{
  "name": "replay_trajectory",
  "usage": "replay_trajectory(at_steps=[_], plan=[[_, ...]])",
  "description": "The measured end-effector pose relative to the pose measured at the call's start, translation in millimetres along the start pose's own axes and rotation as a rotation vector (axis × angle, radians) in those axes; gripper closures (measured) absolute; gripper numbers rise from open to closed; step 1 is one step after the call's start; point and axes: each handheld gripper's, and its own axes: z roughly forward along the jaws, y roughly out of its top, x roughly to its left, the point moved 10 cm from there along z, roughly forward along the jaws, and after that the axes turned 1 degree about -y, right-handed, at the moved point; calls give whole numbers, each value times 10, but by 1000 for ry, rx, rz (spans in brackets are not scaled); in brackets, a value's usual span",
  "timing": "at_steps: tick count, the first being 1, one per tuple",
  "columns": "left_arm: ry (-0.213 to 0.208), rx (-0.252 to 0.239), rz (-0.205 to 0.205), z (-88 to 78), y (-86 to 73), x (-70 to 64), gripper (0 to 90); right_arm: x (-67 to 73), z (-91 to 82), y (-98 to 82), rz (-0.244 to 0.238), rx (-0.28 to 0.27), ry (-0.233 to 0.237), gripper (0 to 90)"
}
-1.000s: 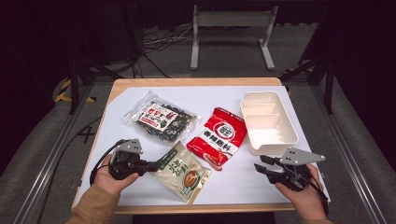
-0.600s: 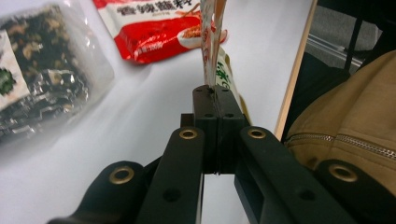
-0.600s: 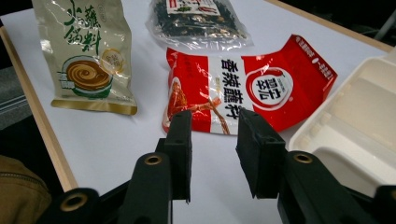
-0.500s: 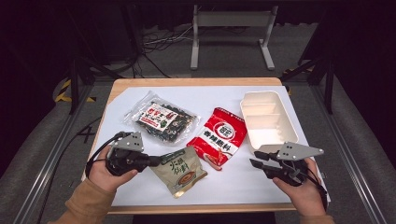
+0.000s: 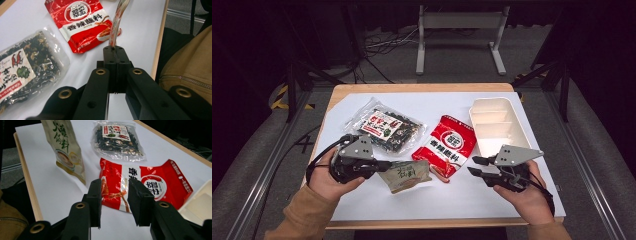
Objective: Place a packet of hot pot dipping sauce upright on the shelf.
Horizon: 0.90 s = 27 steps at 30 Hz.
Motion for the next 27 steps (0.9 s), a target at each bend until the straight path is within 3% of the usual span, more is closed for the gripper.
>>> replay_trajectory(at_steps=[8,13,18,27], plan=[[-11,-19,28,-58,137,-10,900,107,126,218,-71,1,60,615],[-23,-29,37,-64,202,-35,900,172,191,350,-83,-24,112,600],[-30,-38,47,-53,257,-48,900,205,254,427,-95,-20,130,586],[-45,-63,55,-54,384,-76,900,355,466,562,-104,-29,209,563]])
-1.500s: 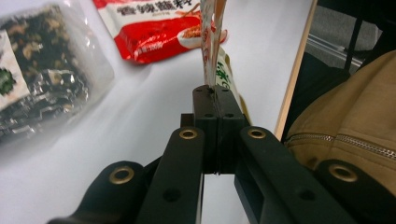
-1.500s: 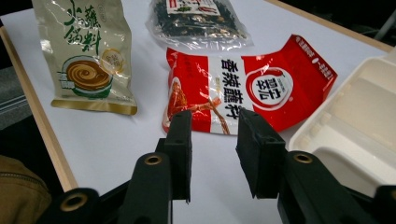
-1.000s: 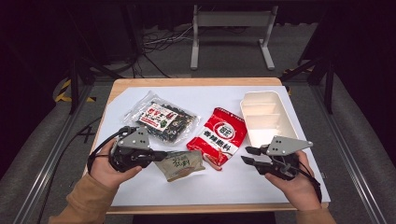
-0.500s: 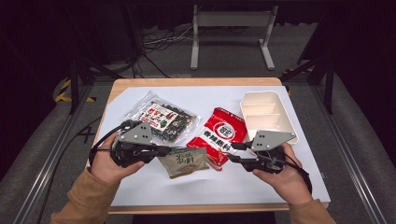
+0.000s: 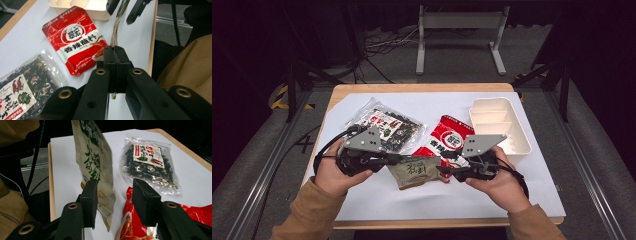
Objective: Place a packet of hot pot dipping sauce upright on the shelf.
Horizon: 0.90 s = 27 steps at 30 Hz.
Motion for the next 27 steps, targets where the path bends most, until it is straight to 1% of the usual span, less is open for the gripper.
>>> replay_trajectory(at_steps=[2,7,15,20,22,26,27], plan=[[-3,-4,-1,1,12,-6,900,4,18,1,0,2,4,563],[-12,-12,1,5,48,-4,900,20,129,25,-1,8,24,572],[-16,-19,0,33,80,-12,900,29,235,52,-14,34,35,629],[-13,-23,1,41,96,-11,900,31,310,74,-26,53,38,696],[-10,-24,-2,45,97,-11,900,36,326,79,-27,54,43,717],[-4,-21,0,48,92,0,900,47,345,60,-38,73,55,779],[-4,-21,0,48,92,0,900,47,345,60,-38,73,55,779]])
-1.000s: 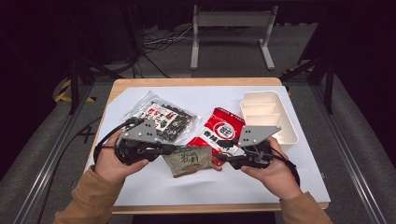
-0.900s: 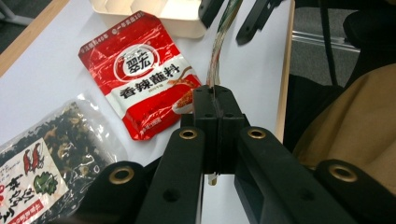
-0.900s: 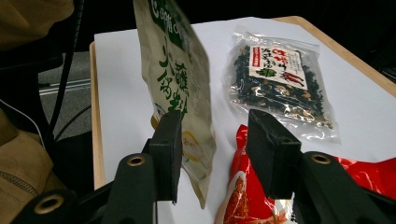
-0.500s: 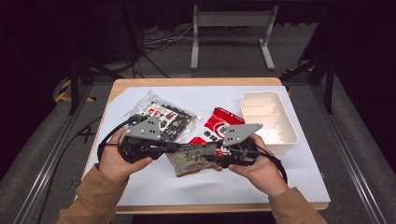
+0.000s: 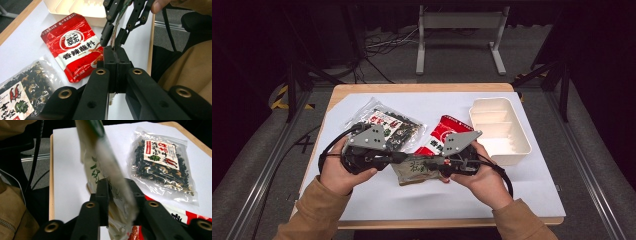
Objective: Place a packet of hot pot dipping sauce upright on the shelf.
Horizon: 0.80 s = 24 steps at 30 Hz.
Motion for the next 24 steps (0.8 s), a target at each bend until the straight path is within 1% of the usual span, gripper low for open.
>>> replay_trajectory(at_steps=[2,4,5,6,7,12,18,22,23,24], plan=[[5,-3,-3,1,3,9,900,5,2,-4,-8,11,8,818],[6,-7,-4,0,5,11,900,6,-1,-3,-4,14,11,827],[13,-9,-4,-4,8,22,900,3,-6,0,1,14,12,848],[11,-11,-6,-5,8,25,900,3,-13,9,6,10,19,880],[13,-13,-13,-6,8,28,900,-5,-17,17,6,8,15,884],[16,-28,-15,-11,17,40,900,-32,-36,39,4,4,3,891],[15,-37,-19,-7,27,34,900,-57,-63,48,22,-12,-4,893],[22,-49,-26,-7,32,53,896,-61,-82,57,9,-15,-3,897],[23,-57,-30,-10,35,62,890,-60,-87,59,6,-14,-1,898],[23,-57,-30,-10,35,62,864,-61,-97,64,3,-14,1,898]])
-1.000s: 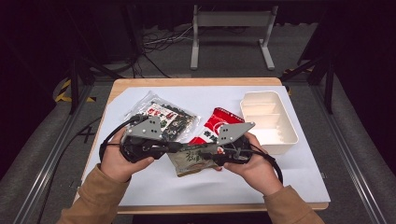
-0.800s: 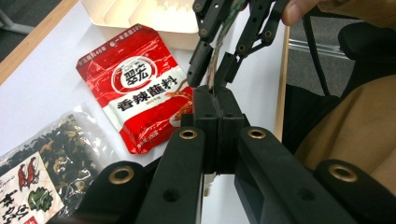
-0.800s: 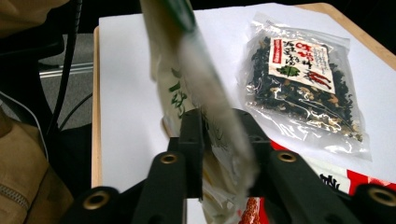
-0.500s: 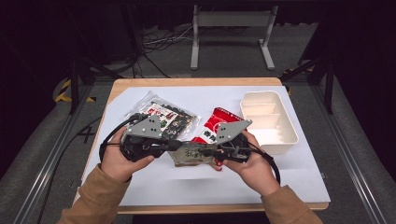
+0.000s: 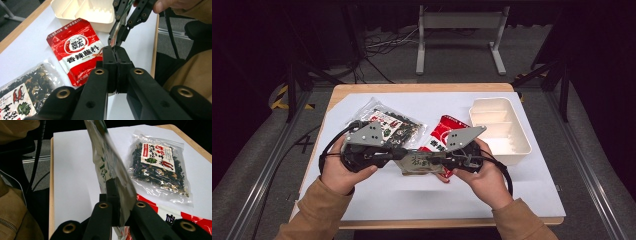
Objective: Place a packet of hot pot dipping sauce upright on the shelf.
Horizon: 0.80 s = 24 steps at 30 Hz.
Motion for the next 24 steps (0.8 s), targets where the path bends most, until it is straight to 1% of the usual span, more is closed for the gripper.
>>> replay_trajectory(at_steps=[1,2,3,4,5,7,8,10,11,12,15,16,18,22,24], plan=[[0,-9,-3,-2,1,12,864,0,0,0,0,0,0,898],[-10,-16,-2,-5,-2,18,839,-3,-12,5,-7,1,0,899],[-14,-28,-10,-9,-5,30,819,-7,-24,10,-10,1,-2,899],[-14,-34,-15,-10,-8,40,791,-13,-40,18,-12,2,-4,900],[-5,-36,-19,-16,-17,62,772,-17,-50,19,-16,4,-5,900],[-4,-44,-24,-32,-23,79,724,-37,-79,23,-18,7,-7,900],[-1,-49,-30,-38,-26,83,688,-48,-91,21,-21,10,-6,900],[11,-53,-35,-47,-35,104,584,-76,-122,19,-25,15,-10,900],[7,-54,-36,-55,-51,112,548,-85,-133,19,-27,17,-10,900],[1,-57,-37,-63,-65,116,545,-99,-152,18,-29,19,-9,900],[2,-66,-45,-86,-90,136,519,-145,-202,14,-35,21,-14,900],[13,-76,-55,-115,-106,174,507,-165,-221,13,-36,22,-16,900],[21,-86,-70,-139,-120,200,497,-211,-266,14,-42,22,-28,900],[46,-84,-83,-172,-171,261,485,-324,-378,16,-51,16,-55,900],[54,-85,-96,-180,-194,281,483,-376,-423,16,-54,13,-64,900]])
